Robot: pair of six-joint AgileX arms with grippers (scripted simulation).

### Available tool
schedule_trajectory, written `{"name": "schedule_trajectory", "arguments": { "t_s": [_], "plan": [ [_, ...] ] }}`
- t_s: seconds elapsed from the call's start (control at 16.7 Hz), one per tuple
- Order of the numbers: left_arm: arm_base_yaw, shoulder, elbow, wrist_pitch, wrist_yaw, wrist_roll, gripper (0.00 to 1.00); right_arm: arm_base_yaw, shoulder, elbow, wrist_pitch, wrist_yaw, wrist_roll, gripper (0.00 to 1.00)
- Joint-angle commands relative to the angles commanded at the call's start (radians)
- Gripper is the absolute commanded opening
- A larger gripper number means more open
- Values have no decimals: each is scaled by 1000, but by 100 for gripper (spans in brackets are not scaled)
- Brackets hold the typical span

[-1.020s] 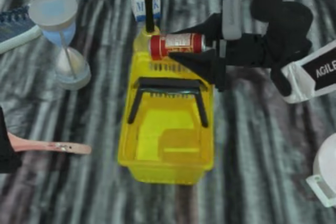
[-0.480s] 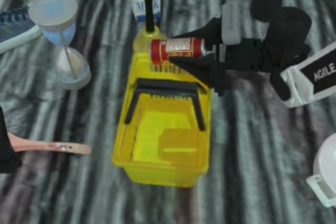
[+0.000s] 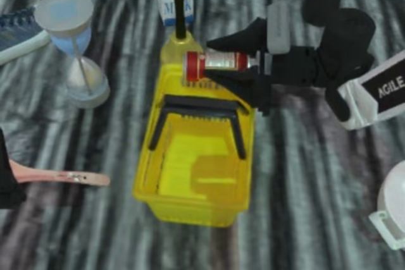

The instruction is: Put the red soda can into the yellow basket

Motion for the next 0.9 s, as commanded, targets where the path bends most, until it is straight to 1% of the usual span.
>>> {"name": "schedule_trajectory", "arguments": {
  "t_s": [0.06,0.12,0.54,0.66,0.78,0.9],
  "plan": [
    [0,0,0,0,0,0,100,0,0,0,0,0,0,98],
    [0,0,0,0,0,0,100,0,0,0,0,0,0,100],
    [0,0,0,0,0,0,100,0,0,0,0,0,0,100],
    [0,0,0,0,0,0,100,-5,-12,2,-6,6,-2,100],
    [-13,26,23,-21,7,17,100,-8,-41,-18,-21,18,-5,100],
    [-39,86,77,-67,19,54,100,-17,-108,-61,-55,47,-10,100]
  ]
}}
